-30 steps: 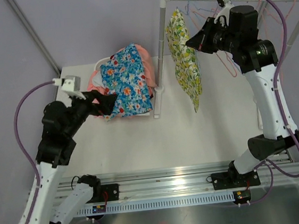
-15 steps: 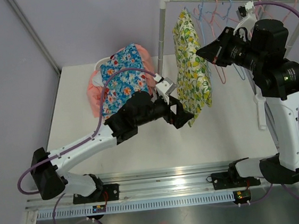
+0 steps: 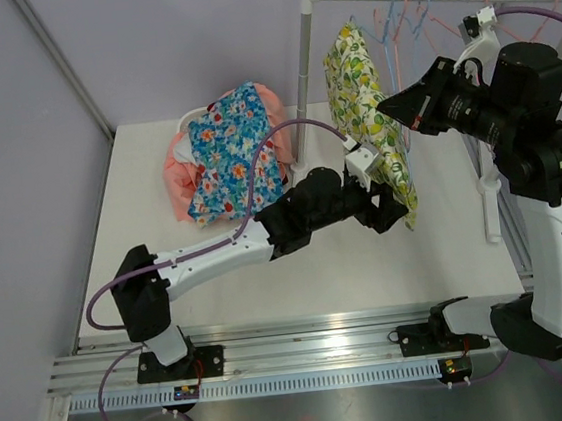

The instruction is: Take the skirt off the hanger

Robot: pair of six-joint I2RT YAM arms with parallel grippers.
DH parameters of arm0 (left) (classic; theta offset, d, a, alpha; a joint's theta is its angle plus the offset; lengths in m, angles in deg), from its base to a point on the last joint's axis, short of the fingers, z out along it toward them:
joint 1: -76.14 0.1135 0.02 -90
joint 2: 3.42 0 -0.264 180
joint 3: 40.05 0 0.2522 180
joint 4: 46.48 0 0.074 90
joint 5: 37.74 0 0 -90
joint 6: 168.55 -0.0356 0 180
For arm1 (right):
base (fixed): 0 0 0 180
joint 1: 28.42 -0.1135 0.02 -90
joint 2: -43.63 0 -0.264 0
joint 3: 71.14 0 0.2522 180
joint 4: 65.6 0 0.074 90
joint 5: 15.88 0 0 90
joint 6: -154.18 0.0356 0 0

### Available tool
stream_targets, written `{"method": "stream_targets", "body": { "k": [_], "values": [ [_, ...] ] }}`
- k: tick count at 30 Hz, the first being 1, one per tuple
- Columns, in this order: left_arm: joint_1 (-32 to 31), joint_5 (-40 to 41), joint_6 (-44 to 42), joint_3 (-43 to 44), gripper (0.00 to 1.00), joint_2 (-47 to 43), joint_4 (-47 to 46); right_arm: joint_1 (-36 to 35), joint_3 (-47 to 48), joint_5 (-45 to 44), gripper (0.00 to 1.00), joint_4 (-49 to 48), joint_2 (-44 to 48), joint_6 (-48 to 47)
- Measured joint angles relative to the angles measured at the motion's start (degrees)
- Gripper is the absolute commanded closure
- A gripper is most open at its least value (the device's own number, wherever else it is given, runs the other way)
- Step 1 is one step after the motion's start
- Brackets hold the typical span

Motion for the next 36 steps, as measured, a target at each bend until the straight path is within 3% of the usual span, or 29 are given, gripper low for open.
{"method": "stream_targets", "body": {
  "k": [2, 3, 6, 12, 14, 16, 20, 23, 29, 36],
  "values": [
    [-0.24, 0.92, 0.28, 2.60, 0.54, 2.19, -0.48, 0.00, 0.74, 0.02, 1.00, 0.37, 0.57, 0.00],
    [-0.33, 1.44, 0.28, 3.37, 0.74, 2.84, -0.66, 0.00, 1.09, 0.04, 1.00, 0.57, 0.92, 0.00],
    [-0.72, 3.34, 0.31, 4.17, 1.00, 3.65, -1.88, 0.00, 1.75, 0.26, 1.00, 1.18, 1.86, 0.02],
    [-1.16, 6.36, 0.04, 4.48, 1.00, 3.65, -3.23, 0.00, 1.57, 1.27, 1.00, 1.57, 3.17, 0.72],
    [-1.16, 7.02, 0.11, 4.48, 0.59, 3.65, -3.43, 0.00, 1.55, 1.25, 1.00, 1.60, 3.39, 0.85],
    [-1.49, 8.70, 0.28, 3.78, 0.01, 3.28, -3.54, 0.00, 1.62, 1.20, 1.00, 1.70, 3.43, 0.85],
    [-4.22, 17.49, 1.25, -5.44, 0.01, -3.43, -2.84, 0.00, 2.95, 0.74, 1.00, 2.84, 2.34, 0.63],
    [-11.58, 26.25, -0.81, -9.81, 0.01, -9.16, -0.68, 0.00, 3.21, -0.39, 1.00, 2.91, 1.38, 0.31],
    [-24.06, 37.64, -6.93, -5.97, 0.01, -10.05, 0.04, 0.00, 2.43, -2.12, 1.00, 2.69, 0.20, -0.04],
    [-24.83, 46.64, -11.02, 0.50, 0.01, -2.60, 0.57, 0.00, 2.64, -2.27, 1.00, 2.99, 0.07, -0.04]
  ]
}}
